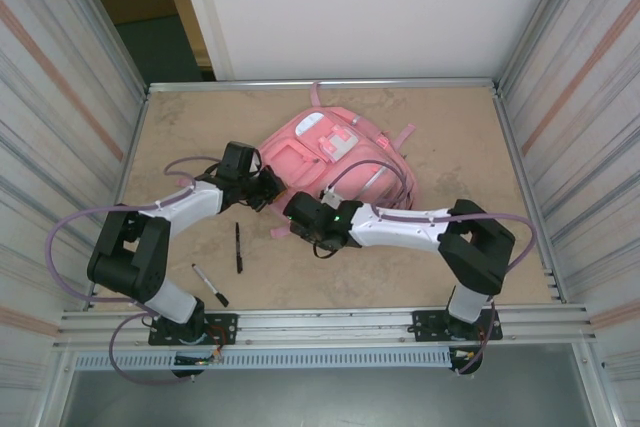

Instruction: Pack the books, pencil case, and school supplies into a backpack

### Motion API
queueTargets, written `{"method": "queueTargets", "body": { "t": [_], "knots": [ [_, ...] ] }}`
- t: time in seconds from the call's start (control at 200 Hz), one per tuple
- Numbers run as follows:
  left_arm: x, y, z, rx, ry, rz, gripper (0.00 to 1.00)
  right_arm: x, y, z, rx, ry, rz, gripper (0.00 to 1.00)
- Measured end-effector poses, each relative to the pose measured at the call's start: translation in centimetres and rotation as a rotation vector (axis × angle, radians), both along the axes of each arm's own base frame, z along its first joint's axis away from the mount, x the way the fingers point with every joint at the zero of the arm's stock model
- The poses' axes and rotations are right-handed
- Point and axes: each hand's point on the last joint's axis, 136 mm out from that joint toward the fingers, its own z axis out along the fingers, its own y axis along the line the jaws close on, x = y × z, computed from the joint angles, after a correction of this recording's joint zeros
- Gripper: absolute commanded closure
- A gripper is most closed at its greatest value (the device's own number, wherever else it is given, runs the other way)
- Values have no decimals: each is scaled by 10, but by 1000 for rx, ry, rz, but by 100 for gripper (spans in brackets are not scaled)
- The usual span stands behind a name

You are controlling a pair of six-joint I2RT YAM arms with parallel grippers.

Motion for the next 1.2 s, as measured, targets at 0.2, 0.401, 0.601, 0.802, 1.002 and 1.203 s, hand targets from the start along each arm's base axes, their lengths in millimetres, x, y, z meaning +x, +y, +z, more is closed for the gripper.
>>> {"method": "queueTargets", "body": {
  "t": [0.2,0.401,0.601,0.802,1.002,1.203],
  "knots": [
    [0,-1,-1,-6,-2,0,98,12,-11,-1,-26,-50,-109,72],
    [0,-2,0,-14,-7,-3,98,13,-15,-2,-15,-84,-96,87],
    [0,-2,-1,-21,-6,-1,99,10,-14,0,12,-97,-31,91],
    [1,0,-1,-22,-7,3,99,4,-16,8,27,-93,39,92],
    [2,3,-2,-20,-2,6,99,-12,-32,9,-56,-60,154,92],
    [2,4,-8,-9,3,-5,98,-29,-55,5,-222,-15,317,93]
  ]
}}
